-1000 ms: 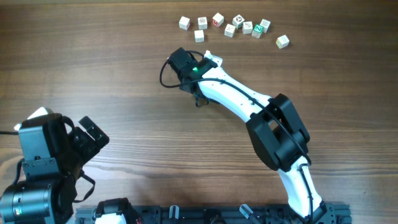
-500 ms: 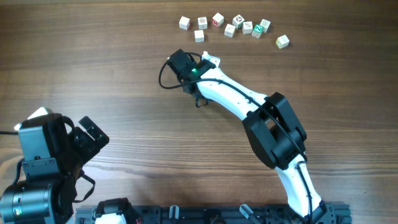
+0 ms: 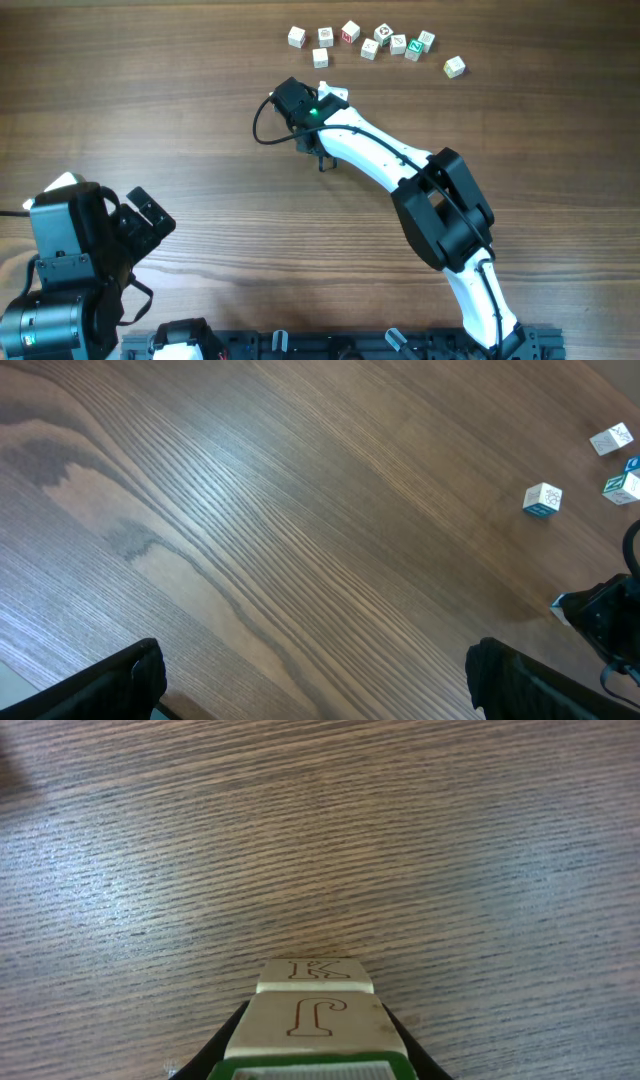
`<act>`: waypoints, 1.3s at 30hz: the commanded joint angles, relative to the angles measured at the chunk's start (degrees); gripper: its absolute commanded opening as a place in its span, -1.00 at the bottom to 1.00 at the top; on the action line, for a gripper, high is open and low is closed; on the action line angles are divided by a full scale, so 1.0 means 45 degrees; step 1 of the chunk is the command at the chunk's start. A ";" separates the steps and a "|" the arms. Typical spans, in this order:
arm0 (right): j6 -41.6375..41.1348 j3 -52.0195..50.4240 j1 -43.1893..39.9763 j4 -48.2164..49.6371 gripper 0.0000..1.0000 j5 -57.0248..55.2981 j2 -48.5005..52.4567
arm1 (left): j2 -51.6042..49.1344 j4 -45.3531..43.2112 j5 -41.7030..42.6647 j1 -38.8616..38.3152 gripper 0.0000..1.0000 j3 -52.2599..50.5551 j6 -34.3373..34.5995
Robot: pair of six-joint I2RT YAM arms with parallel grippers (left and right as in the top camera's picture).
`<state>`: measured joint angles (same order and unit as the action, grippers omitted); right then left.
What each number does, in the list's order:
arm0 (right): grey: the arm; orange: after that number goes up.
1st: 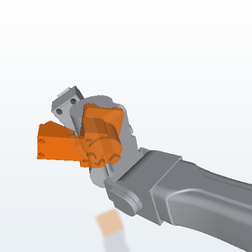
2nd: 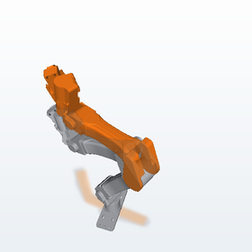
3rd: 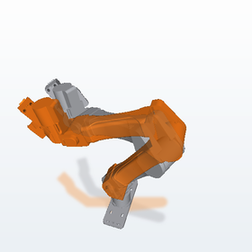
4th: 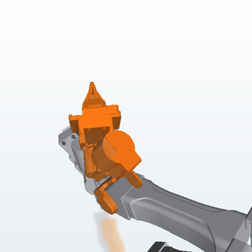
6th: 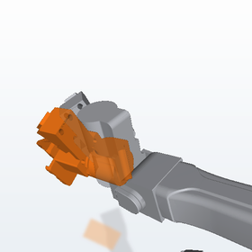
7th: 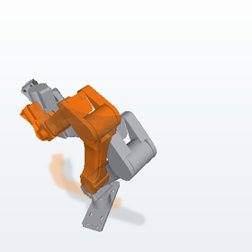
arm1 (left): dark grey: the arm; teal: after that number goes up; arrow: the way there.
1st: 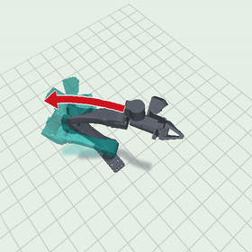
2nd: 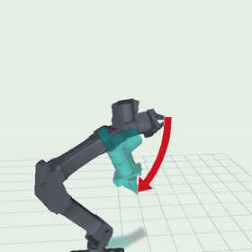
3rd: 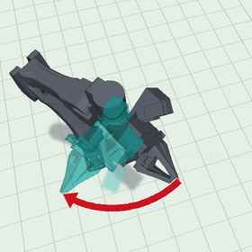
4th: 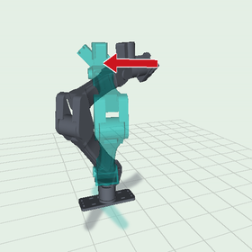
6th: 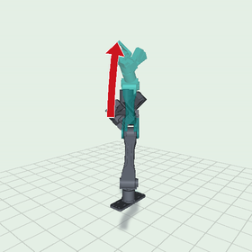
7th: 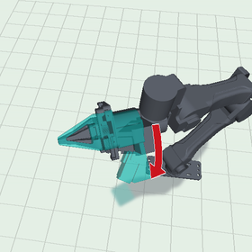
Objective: Form a tower
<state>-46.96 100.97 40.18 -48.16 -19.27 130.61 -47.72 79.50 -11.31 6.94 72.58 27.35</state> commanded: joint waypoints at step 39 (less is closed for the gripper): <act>0.2395 0.0015 -0.0899 0.0262 0.15 0.1778 0.0452 | 0.0019 -0.0034 -0.0073 0.0092 1.00 0.0005 0.0117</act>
<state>-36.10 101.69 36.32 -46.72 -11.97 130.56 -47.72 79.50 -11.31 6.94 72.58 27.35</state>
